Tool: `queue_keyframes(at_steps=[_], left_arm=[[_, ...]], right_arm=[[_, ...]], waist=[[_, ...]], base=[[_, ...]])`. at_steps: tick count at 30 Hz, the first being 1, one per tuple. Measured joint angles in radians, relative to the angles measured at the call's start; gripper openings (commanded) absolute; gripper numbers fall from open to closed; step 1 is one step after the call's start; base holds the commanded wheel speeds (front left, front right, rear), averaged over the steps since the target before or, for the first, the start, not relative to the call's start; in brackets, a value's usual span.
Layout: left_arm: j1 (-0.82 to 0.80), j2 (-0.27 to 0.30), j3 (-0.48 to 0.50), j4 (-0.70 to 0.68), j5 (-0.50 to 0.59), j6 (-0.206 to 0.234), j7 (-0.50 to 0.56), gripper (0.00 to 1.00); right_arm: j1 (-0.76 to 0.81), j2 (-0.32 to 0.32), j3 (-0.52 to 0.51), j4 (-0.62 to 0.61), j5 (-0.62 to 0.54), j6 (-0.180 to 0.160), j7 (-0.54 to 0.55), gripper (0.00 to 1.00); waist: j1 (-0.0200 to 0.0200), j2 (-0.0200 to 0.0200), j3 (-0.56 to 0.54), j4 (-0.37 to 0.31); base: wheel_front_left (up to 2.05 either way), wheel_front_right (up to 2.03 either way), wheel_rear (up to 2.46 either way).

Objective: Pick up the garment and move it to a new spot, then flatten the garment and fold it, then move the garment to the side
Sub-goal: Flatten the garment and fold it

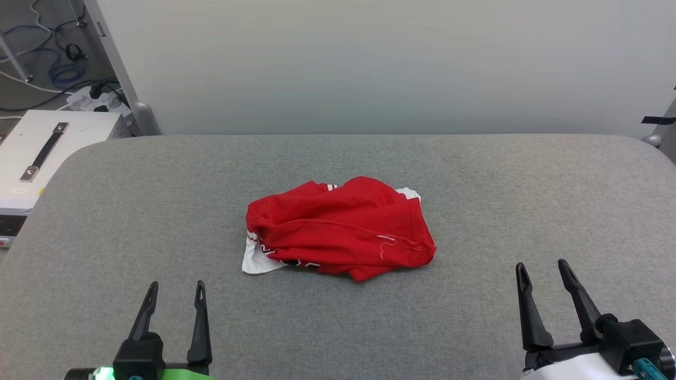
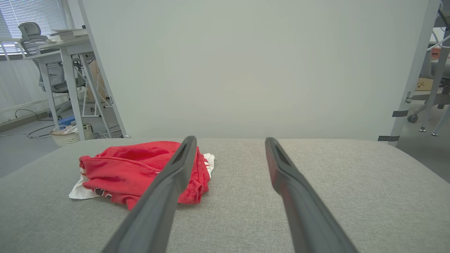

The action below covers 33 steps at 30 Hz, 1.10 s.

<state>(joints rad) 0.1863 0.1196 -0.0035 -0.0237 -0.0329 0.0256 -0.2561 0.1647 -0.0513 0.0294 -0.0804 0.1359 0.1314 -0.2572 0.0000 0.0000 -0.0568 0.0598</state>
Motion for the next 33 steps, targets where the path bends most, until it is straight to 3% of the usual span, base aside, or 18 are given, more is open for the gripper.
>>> queue_keyframes(at_steps=[9, 17, 23, 26, 33], left_arm=[[-0.005, -0.014, -0.003, 0.006, 0.011, -0.005, 0.000, 1.00], [-0.066, -0.025, -0.020, 0.005, 0.014, -0.006, 0.000, 1.00], [-0.121, -0.032, -0.027, 0.002, 0.014, -0.008, 0.000, 1.00], [-0.144, -0.036, -0.036, -0.002, 0.014, -0.008, 0.000, 1.00], [-0.196, -0.052, -0.051, -0.026, 0.014, 0.002, 0.000, 1.00]], right_arm=[[-0.122, -0.018, -0.018, -0.034, -0.045, 0.000, 0.000, 1.00], [-0.438, -0.183, 0.032, -0.023, 0.002, 0.000, 0.000, 1.00], [-0.692, -0.335, 0.165, 0.141, 0.102, 0.000, 0.004, 1.00], [-0.816, -0.393, 0.265, 0.227, 0.202, 0.000, 0.089, 1.00], [-1.057, -0.545, 0.621, 0.340, 0.476, 0.000, 0.469, 1.00]], waist=[[0.0000, 0.0000, 0.025, 0.018], [0.0000, 0.0000, 0.096, 0.043], [0.0001, 0.0000, 0.156, 0.075], [0.0001, 0.0000, 0.186, 0.094], [0.0003, 0.0000, 0.266, 0.138]], base=[[0.00, 0.00, 0.00], [0.00, 0.00, 0.00], [0.00, 0.00, 0.00], [0.00, 0.00, 0.00], [0.00, 0.00, 0.00]])
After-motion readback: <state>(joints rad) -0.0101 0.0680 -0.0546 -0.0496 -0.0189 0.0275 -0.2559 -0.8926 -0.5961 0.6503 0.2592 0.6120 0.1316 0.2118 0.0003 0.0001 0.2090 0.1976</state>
